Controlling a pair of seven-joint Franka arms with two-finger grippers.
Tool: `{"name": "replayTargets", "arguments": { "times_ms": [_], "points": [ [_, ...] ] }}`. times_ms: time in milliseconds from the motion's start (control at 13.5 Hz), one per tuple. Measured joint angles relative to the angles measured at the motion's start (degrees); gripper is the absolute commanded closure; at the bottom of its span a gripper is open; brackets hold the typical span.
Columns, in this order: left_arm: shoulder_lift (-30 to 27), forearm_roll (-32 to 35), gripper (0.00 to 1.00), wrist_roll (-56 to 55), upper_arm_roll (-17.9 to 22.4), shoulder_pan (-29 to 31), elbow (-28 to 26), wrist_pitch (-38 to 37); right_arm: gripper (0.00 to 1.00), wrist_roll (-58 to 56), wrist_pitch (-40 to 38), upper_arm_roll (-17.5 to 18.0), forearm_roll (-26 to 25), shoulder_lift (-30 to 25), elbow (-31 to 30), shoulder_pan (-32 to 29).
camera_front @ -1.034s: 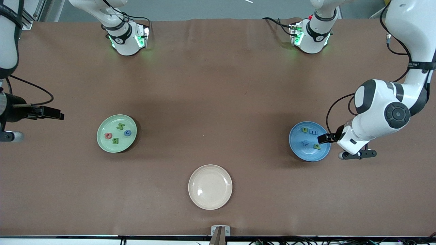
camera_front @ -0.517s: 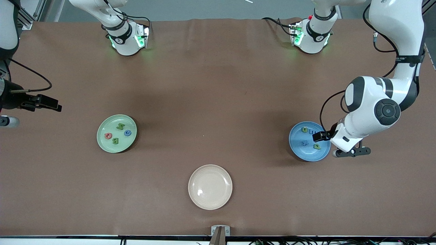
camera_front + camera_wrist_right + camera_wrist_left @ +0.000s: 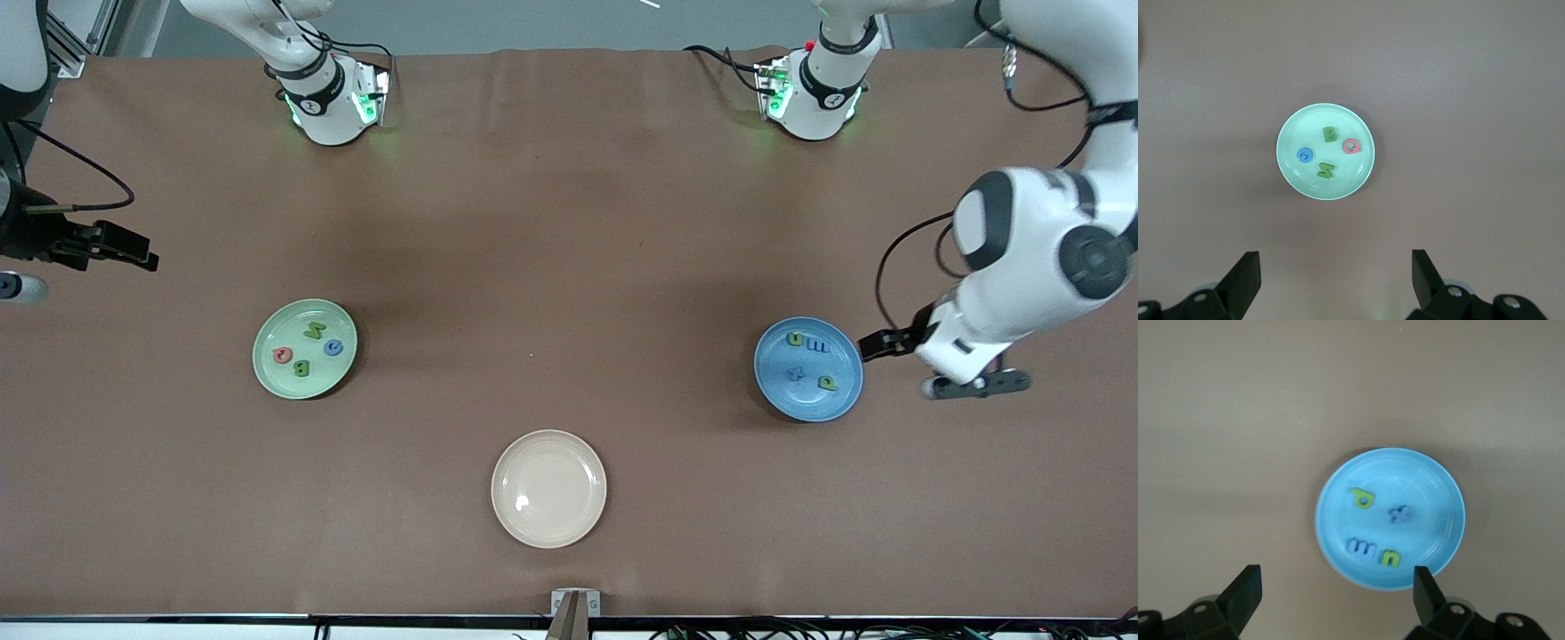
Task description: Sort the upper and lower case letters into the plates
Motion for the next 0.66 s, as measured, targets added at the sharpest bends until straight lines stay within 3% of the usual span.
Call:
{"name": "replayTargets", "arguments": {
  "times_ms": [443, 665],
  "points": [
    [-12.1, 0.0, 0.0, 1.4, -0.1, 1.5, 0.0, -9.1, 0.0, 0.1, -0.1, 1.9, -1.4, -0.9, -0.1, -1.3],
    [-15.3, 0.0, 0.0, 1.5, -0.1, 1.3, 4.1, -14.8, 0.0, 0.1, -0.1, 1.9, -1.5, -1.2, -0.1, -1.5]
  ]
}}
